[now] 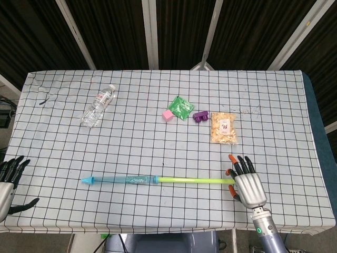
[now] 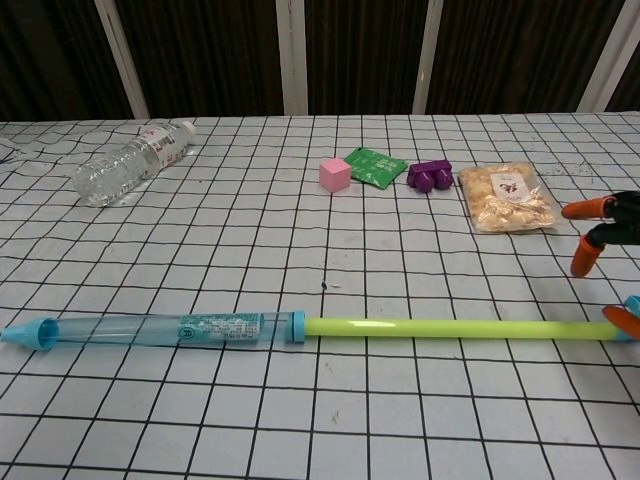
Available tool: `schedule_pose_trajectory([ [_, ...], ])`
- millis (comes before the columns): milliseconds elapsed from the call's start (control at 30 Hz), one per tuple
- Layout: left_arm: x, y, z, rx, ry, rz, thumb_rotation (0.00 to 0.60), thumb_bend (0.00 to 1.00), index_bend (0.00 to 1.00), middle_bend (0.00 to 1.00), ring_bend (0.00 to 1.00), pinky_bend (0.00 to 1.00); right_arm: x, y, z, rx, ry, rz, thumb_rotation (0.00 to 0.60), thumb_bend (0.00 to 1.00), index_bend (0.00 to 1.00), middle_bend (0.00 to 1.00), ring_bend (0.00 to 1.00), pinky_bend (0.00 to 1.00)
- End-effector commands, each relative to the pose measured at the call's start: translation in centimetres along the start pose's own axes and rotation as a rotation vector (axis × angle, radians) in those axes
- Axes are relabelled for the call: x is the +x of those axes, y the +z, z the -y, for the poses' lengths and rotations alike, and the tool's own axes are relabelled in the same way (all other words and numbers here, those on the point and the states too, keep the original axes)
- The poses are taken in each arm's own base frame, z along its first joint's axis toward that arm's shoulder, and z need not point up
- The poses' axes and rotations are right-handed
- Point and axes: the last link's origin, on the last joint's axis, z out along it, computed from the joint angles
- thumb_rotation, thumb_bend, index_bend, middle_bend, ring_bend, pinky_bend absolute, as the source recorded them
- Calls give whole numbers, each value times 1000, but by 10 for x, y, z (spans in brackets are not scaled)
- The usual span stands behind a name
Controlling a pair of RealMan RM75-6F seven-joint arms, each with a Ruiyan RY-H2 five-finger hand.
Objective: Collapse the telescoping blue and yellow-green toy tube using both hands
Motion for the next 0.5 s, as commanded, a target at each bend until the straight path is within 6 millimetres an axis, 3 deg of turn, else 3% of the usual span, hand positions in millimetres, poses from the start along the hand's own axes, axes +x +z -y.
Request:
schedule_pose_trajectory([
  [33,0,0,1,3,-1,2,600,147,0,0,0,0,-9,6,2,-8,-28,14,600,420,425,145,0,0],
  [500,-1,0,2,2,3,-1,600,147,0,0,0,0,-28,17,-5,-41,-130,16,600,336,437,160,0,0],
])
